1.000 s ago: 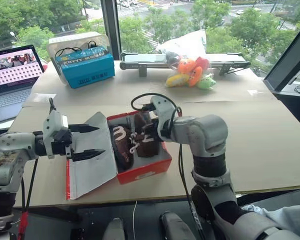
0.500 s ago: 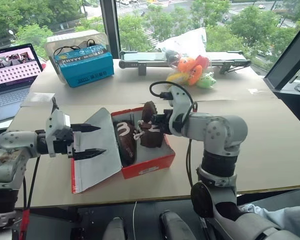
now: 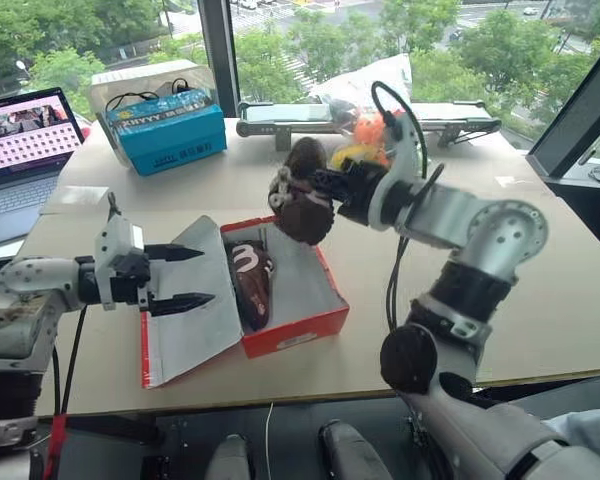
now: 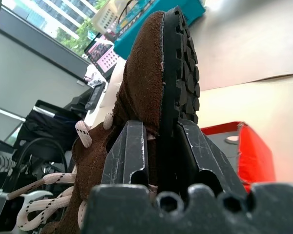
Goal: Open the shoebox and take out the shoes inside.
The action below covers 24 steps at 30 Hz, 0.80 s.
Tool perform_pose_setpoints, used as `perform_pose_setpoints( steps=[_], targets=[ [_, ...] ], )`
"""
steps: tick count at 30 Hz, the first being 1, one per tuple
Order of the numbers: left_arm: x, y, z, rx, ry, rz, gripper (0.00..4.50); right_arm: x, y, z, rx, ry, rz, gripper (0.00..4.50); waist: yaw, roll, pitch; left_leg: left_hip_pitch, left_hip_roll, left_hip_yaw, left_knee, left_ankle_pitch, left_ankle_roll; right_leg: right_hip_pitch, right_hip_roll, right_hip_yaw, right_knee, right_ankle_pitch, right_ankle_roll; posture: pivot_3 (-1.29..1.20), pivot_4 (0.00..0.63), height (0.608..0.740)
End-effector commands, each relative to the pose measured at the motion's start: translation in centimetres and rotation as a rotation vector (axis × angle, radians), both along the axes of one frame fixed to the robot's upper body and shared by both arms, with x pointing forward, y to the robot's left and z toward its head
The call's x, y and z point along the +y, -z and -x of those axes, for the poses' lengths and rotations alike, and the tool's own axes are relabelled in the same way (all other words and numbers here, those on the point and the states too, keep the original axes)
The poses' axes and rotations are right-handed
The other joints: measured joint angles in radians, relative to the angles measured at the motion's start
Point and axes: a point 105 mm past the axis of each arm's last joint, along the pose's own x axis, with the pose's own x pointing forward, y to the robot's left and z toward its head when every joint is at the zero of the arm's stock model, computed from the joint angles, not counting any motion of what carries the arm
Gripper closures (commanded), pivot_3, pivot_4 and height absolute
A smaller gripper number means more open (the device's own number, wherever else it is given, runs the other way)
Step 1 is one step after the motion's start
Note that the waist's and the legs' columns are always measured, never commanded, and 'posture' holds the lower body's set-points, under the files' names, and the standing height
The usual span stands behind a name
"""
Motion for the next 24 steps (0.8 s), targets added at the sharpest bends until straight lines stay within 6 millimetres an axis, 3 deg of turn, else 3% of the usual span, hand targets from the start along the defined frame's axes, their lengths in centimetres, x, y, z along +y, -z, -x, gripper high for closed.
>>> perform_pose_setpoints(
  steps=[1,4,9,14,19,20,24],
  targets=[
    [-0.1,-0.9,-0.1,-0.048,0.010,-0.016,0.00,-4.2,2.1,-1.3,0.059,0.118,0.023,4.02,0.002,0.000,0.000,-0.001,0.000,0.000,0.000,0.000,0.000,0.000,0.000,0.000,-0.002,0.000,0.001,0.00,0.150,0.740],
    [-0.2,-1.0,-0.1,-0.051,0.011,-0.017,0.00,-6.4,4.9,-2.3,0.128,0.197,0.026,4.02,-0.003,0.000,0.000,-0.002,0.000,0.001,0.000,0.000,0.000,0.001,-0.001,0.001,-0.005,0.001,0.002,0.00,0.150,0.740],
    [-0.2,-1.0,-0.2,-0.053,0.011,-0.019,0.00,-7.4,8.2,-3.9,0.183,0.229,-0.061,4.02,-0.027,0.001,0.001,-0.002,0.000,0.002,-0.002,0.000,0.000,-0.002,0.001,0.003,-0.003,0.001,0.001,0.00,0.150,0.740],
    [-0.3,-1.1,-0.2,-0.057,0.012,-0.018,0.00,-7.3,10.2,-5.1,0.184,0.259,-0.061,4.02,-0.035,0.001,0.001,0.003,0.001,0.002,-0.002,0.000,0.000,0.002,0.002,0.004,-0.002,0.002,0.001,0.00,0.150,0.740],
    [-0.2,-1.2,-0.2,-0.061,0.008,-0.021,0.00,-7.8,10.8,-5.6,0.174,0.285,-0.036,4.02,-0.035,0.001,0.001,0.016,0.001,0.002,-0.002,0.000,0.000,0.017,0.002,0.003,-0.005,-0.002,0.008,0.00,0.150,0.740],
    [-0.1,-1.3,-0.2,-0.062,0.007,-0.021,0.00,-8.0,11.1,-5.6,0.177,0.294,-0.034,3.11,-0.035,0.001,0.001,0.016,0.001,0.002,-0.002,0.000,0.000,0.018,0.002,0.003,-0.006,-0.001,0.009,0.00,0.150,0.740],
    [-0.2,-1.2,-0.2,-0.062,0.007,-0.022,0.00,-8.6,11.5,-5.3,0.177,0.303,-0.022,1.80,-0.031,0.001,0.001,0.016,0.001,0.002,-0.002,0.000,0.000,0.019,0.002,0.004,-0.008,0.000,0.010,0.00,0.150,0.740]
  ],
)
